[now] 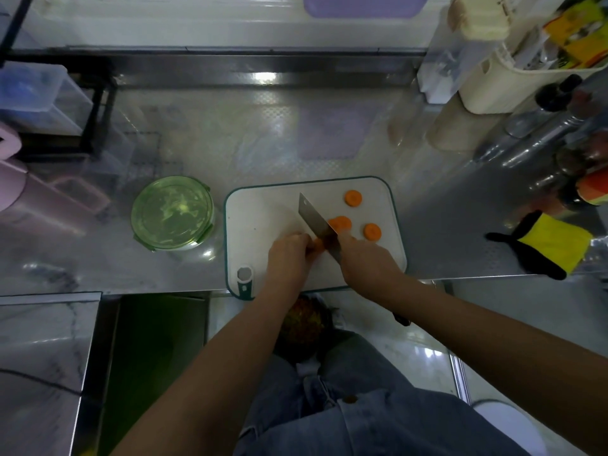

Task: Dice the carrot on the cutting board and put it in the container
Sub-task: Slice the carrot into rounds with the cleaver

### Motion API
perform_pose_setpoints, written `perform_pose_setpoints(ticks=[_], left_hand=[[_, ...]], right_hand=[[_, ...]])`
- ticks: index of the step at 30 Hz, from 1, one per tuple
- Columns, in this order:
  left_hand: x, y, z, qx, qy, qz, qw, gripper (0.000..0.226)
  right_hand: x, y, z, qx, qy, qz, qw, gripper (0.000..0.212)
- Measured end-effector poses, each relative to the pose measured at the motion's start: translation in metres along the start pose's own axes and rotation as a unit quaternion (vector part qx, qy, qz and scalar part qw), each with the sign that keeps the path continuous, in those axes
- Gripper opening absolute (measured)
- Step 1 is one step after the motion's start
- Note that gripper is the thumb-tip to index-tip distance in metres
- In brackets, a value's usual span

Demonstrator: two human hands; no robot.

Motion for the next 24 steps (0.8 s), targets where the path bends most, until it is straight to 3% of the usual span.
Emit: perform_pose_setpoints(ticks=[4, 9, 14, 18, 24], left_hand=[[0.001, -0.001, -0.001, 0.003, -0.001, 0.0, 1.0, 0.018], [-0.002, -0.001, 0.001, 0.009, 0.014, -0.014, 1.0, 0.022], [0.0, 0.007, 0.005, -0.014, 0.044, -0.017, 0.999, 0.031], [-0.002, 0.007, 0.007, -0.007, 0.015, -0.019, 1.0, 0.034], [0.002, 0.004, -0.001, -0.009, -0.002, 0.014, 1.0, 0.036]], right_hand=[[0.0, -0.007, -0.02, -0.022, -0.011, -0.008, 1.0, 0.035], [0.0, 0.001, -0.031, -0.109, 0.005, 0.012, 0.994, 0.049], [-0.009, 0.0, -0.034, -0.089, -0.03, -0.006, 0.996, 0.037], [-0.01, -0.003, -0.024, -0.061, -0.099, -0.008, 0.993, 0.041], [0.004, 0.0, -0.01, -0.075, 0.012, 0.051, 0.996, 0.038]])
Point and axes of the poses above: each hand's wrist, its own y-axis away from the middle knuckle, its own z-axis out of the back of the hand, x = y × z, the point moved 5 cm from there along -y, towards the middle knuckle, and after that the axes turned 9 degrees about -x, right-handed, at the moved point
